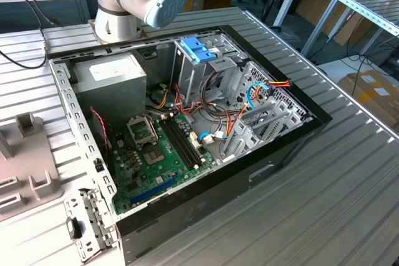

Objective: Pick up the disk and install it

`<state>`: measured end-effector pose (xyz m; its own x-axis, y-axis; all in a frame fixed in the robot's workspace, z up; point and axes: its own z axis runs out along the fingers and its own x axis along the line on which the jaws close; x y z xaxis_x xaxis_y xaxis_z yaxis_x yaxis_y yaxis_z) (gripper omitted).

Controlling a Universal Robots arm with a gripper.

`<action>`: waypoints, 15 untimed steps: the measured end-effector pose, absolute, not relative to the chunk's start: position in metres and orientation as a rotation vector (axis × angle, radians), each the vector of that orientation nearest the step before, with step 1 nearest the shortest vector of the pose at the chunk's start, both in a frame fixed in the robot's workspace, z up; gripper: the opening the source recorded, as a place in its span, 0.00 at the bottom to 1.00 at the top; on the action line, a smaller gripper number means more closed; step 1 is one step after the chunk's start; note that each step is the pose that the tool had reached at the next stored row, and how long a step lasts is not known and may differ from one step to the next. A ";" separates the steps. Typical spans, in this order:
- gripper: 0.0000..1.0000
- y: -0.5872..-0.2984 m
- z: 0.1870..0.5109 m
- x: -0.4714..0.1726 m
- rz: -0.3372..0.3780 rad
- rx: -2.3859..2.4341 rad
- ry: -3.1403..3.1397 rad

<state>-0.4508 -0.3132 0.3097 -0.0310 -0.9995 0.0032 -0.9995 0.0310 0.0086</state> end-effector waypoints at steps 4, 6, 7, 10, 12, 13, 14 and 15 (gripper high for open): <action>0.68 -0.312 0.308 -0.451 -0.006 2.181 -2.250; 0.68 -0.311 0.307 -0.452 -0.006 2.181 -2.250; 0.68 -0.311 0.306 -0.452 -0.006 2.181 -2.250; 0.68 -0.311 0.303 -0.453 -0.006 2.181 -2.249; 0.68 -0.310 0.302 -0.454 -0.006 2.181 -2.249; 0.68 -0.310 0.302 -0.454 -0.006 2.181 -2.250; 0.68 -0.310 0.301 -0.455 -0.006 2.181 -2.250; 0.68 -0.310 0.300 -0.455 -0.006 2.181 -2.250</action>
